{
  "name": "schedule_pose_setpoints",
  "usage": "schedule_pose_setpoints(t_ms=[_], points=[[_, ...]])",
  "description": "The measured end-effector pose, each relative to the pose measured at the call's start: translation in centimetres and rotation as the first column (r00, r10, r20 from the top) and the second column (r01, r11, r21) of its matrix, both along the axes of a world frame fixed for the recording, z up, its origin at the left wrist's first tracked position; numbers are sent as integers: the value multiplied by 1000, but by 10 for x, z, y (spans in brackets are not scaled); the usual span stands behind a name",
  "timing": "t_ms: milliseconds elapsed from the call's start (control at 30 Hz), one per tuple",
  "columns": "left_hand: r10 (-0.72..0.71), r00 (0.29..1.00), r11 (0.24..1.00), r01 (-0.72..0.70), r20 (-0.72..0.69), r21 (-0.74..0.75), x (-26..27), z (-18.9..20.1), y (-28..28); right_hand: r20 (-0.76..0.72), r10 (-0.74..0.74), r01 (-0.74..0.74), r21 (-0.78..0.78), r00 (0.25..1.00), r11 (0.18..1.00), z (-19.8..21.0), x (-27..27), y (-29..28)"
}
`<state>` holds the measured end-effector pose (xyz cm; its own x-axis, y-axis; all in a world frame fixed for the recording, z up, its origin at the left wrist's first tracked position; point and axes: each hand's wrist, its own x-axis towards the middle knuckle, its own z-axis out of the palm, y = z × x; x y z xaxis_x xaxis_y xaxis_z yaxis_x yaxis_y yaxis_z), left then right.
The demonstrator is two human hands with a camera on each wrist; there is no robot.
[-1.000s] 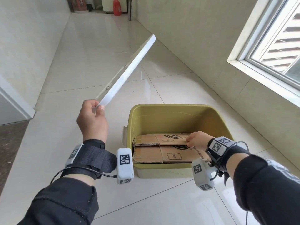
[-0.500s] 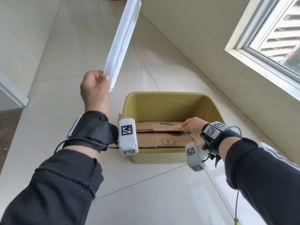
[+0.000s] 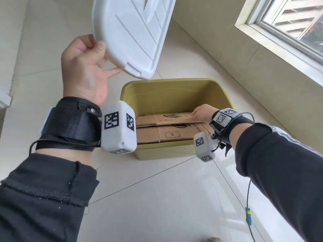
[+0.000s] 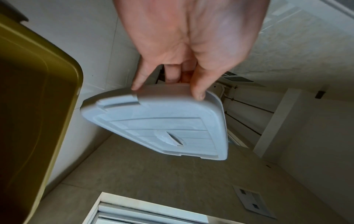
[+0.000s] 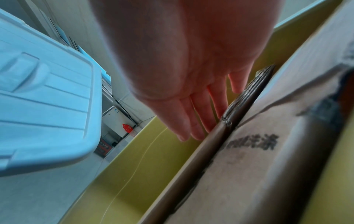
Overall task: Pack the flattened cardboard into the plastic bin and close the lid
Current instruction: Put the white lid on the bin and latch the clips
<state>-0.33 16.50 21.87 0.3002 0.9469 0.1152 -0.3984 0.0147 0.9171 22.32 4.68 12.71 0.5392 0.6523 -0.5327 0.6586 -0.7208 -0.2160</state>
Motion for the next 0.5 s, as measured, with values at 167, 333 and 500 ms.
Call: schedule_pose_setpoints(t_ms=[167, 333, 500], points=[[-146, 976, 988, 153, 159, -30, 0, 8, 3, -106, -64, 68, 32, 992, 997, 1, 7, 0], [-208, 958, 973, 224, 196, -59, 9, 0, 3, -26, -62, 63, 40, 998, 997, 28, -1, -29], [-203, 963, 963, 229, 176, -140, 11, -28, 10, 73, -51, 62, -155, 996, 986, 25, -1, -46]])
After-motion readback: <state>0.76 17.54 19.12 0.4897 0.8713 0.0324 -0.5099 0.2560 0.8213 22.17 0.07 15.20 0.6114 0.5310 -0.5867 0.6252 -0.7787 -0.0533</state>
